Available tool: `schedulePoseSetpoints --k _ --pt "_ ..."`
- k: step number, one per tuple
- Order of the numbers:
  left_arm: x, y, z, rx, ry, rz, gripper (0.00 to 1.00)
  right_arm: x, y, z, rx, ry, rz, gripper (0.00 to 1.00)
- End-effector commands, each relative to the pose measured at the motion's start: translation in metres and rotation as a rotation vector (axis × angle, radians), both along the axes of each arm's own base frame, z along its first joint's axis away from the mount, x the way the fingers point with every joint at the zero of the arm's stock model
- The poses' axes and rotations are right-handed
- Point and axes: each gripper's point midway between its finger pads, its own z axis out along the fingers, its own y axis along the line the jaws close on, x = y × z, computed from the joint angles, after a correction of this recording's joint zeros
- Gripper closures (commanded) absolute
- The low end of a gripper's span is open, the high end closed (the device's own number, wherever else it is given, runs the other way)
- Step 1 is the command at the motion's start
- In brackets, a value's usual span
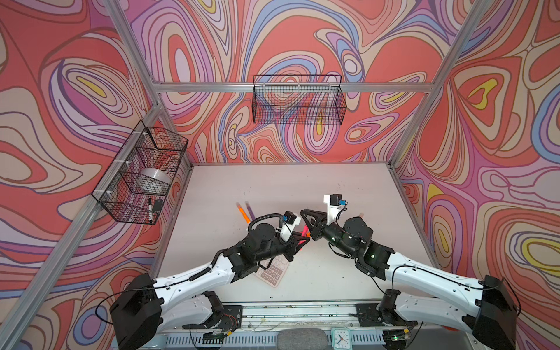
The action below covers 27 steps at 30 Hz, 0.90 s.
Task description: Insert the pens into the pen caps
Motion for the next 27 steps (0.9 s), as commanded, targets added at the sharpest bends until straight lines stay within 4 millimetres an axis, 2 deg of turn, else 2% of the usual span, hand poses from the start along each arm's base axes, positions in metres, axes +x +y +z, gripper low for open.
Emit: schedulePoseSetpoints --k 1,7,14,23,27 --pt "0.018 0.008 0.057 -0.124 -0.073 0.052 1.00 -0.032 0.021 -0.032 -0.150 0.025 0.197 1.00" --pt "0.030 0.018 0.083 -0.219 -0.051 0.043 1.00 -0.044 0.029 -0.029 -0.125 -0.016 0.286 1.00" --pt "0.056 0.034 0.116 -0.274 -0.079 0.097 1.00 -0.055 0.042 -0.028 -0.100 -0.032 0.379 1.00" --pt "0.080 0.064 0.146 -0.227 -0.304 0.303 1.00 -0.053 0.050 -0.023 -0.092 0.025 0.397 1.00" --pt "0.095 0.078 0.161 -0.194 -0.416 0.411 1.00 -0.050 0.054 -0.030 -0.116 0.047 0.399 1.00"
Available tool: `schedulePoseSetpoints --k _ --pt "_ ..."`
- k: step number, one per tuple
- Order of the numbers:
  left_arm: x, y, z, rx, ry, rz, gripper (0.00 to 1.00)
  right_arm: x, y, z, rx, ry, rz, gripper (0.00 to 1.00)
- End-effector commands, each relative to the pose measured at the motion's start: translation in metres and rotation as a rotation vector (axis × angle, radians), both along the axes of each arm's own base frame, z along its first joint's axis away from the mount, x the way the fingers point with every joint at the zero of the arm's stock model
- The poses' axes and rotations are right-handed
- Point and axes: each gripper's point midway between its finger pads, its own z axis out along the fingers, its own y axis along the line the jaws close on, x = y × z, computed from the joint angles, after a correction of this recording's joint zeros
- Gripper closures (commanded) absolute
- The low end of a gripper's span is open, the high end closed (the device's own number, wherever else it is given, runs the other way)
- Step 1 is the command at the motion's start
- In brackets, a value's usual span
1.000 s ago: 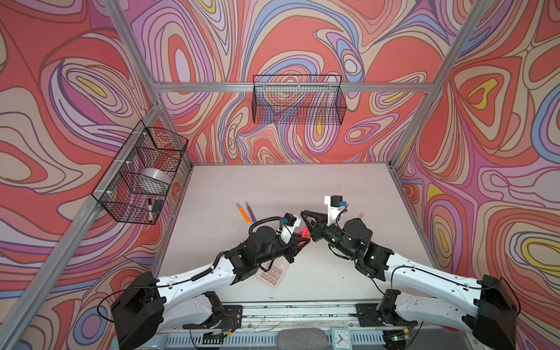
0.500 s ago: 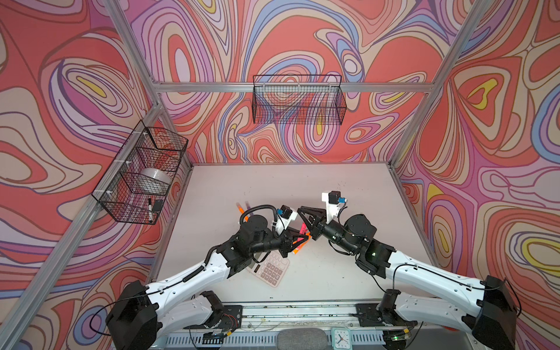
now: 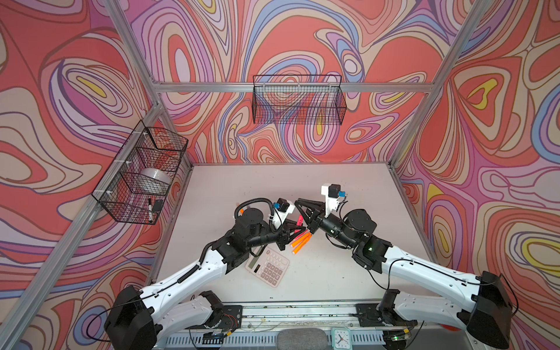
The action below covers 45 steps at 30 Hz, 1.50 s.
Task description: Insert the pens into the pen caps
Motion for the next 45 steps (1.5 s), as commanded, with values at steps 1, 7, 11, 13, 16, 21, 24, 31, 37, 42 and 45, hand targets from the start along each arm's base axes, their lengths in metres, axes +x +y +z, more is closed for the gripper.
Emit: schedulePoseSetpoints --k 1,7,11,13,16,21,24,31,37,42,45 --pt "0.076 0.061 0.117 -0.197 -0.322 0.475 1.00 -0.052 0.033 -0.082 -0.213 0.181 0.283 1.00" --pt "0.081 0.072 0.149 -0.205 -0.402 0.541 1.00 -0.053 0.036 -0.093 -0.246 0.150 0.307 1.00" --pt "0.078 0.067 0.170 -0.251 -0.393 0.500 1.00 -0.056 0.040 -0.103 -0.260 0.142 0.333 1.00" --pt "0.076 0.066 0.181 -0.279 -0.386 0.483 1.00 -0.055 0.041 -0.108 -0.264 0.149 0.333 1.00" --pt "0.073 0.071 0.201 -0.318 -0.394 0.492 1.00 -0.055 0.044 -0.115 -0.273 0.166 0.342 1.00" --pt "0.079 0.086 0.223 -0.363 -0.393 0.556 1.00 -0.055 0.043 -0.125 -0.295 0.182 0.341 1.00" --pt "0.078 0.091 0.227 -0.383 -0.407 0.560 1.00 -0.053 0.043 -0.132 -0.324 0.183 0.337 1.00" --pt "0.061 0.097 0.199 -0.377 -0.420 0.531 1.00 -0.049 0.034 -0.160 -0.185 0.257 0.238 1.00" --pt "0.050 0.098 0.133 -0.362 -0.356 0.500 1.00 -0.079 0.033 -0.190 -0.230 0.362 0.254 1.00" --pt "0.056 0.100 0.088 -0.396 -0.321 0.527 1.00 -0.092 0.027 -0.213 -0.290 0.438 0.260 1.00" --pt "0.067 0.096 0.080 -0.382 -0.302 0.548 1.00 -0.092 0.019 -0.220 -0.306 0.451 0.230 1.00"
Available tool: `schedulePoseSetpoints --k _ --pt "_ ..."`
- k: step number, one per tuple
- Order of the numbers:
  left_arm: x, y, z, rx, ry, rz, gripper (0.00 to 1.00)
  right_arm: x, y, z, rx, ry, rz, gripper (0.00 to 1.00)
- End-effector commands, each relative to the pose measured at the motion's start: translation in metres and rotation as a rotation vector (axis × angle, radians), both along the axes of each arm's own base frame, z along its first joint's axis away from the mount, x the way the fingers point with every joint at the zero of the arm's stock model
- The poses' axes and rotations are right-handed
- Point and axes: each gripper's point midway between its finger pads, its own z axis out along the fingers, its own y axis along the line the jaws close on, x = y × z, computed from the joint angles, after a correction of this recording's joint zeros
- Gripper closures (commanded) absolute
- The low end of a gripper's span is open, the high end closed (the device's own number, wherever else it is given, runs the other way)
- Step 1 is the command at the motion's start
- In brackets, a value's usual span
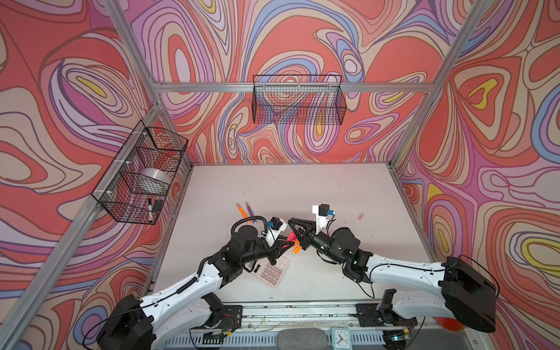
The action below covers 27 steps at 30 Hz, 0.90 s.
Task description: Insert the pens into the pen caps
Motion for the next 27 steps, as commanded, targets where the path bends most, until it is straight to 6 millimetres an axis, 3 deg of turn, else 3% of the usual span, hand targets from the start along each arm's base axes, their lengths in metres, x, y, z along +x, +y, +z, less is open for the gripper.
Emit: schedulePoseSetpoints --k 1,7,12,15,17,21,27 --pt "0.085 0.064 0.160 -0.462 -0.330 0.502 1.00 -0.073 0.002 -0.121 -0.323 0.276 0.247 1.00" --pt "0.090 0.058 0.139 -0.394 -0.239 0.493 1.00 -0.057 -0.010 -0.113 -0.346 0.260 0.132 0.99" --pt "0.096 0.056 0.094 -0.232 -0.089 0.522 1.00 -0.029 -0.026 -0.082 -0.361 0.196 -0.046 0.62" --pt "0.104 0.062 0.066 -0.131 -0.030 0.582 1.00 -0.014 -0.042 -0.057 -0.339 0.162 -0.172 0.44" --pt "0.112 0.074 0.050 -0.062 0.000 0.665 1.00 -0.006 -0.054 -0.045 -0.326 0.149 -0.251 0.37" --pt "0.127 0.091 0.032 0.030 0.045 0.801 1.00 0.008 -0.089 -0.031 -0.331 0.149 -0.444 0.27" --pt "0.149 0.088 -0.003 0.137 0.138 0.870 1.00 0.017 -0.127 -0.022 -0.299 0.137 -0.609 0.26"
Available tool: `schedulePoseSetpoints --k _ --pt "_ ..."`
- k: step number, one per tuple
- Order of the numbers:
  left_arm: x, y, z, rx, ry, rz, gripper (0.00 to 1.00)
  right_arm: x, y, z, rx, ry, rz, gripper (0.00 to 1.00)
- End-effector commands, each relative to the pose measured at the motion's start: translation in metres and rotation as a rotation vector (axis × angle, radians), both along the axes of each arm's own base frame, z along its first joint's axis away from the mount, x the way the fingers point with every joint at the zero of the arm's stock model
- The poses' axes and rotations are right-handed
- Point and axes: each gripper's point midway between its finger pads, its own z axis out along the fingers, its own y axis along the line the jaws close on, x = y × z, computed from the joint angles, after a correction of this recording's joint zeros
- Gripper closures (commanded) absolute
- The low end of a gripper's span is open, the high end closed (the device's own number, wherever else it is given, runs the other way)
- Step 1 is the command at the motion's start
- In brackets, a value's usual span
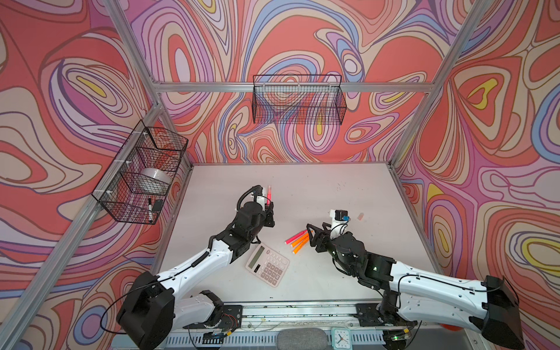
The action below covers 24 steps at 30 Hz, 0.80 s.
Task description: Insert the pens into the pen caps
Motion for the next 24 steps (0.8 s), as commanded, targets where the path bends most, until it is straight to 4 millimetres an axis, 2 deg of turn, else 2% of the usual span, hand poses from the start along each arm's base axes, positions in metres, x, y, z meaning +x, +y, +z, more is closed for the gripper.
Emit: schedulePoseSetpoints --k 1,6,10,13,16,18,21,24 --pt "0.014 0.011 -0.013 0.035 0.060 0.111 1.00 0.008 -0.036 0.000 -0.012 -0.019 -0.166 0.25" --pt "0.034 0.005 -0.034 0.113 0.153 0.154 1.00 0.014 -0.047 0.005 0.043 -0.080 -0.225 0.23" --pt "0.046 0.005 -0.055 0.165 0.231 0.207 1.00 0.032 -0.064 -0.013 0.001 -0.029 -0.283 0.20" --pt "0.055 0.017 -0.070 0.237 0.276 0.291 1.00 0.051 -0.093 -0.034 -0.010 0.067 -0.325 0.20" --pt "0.062 0.035 -0.094 0.322 0.349 0.386 1.00 0.065 -0.127 -0.050 -0.034 0.132 -0.386 0.20" --pt "0.066 0.047 -0.113 0.335 0.394 0.431 1.00 0.066 -0.147 -0.060 -0.089 0.146 -0.454 0.20" --pt "0.070 0.056 -0.127 0.354 0.414 0.467 1.00 0.064 -0.173 -0.066 -0.184 0.137 -0.566 0.19" --pt "0.071 0.057 -0.134 0.377 0.445 0.474 1.00 0.067 -0.185 -0.067 -0.244 0.127 -0.622 0.18"
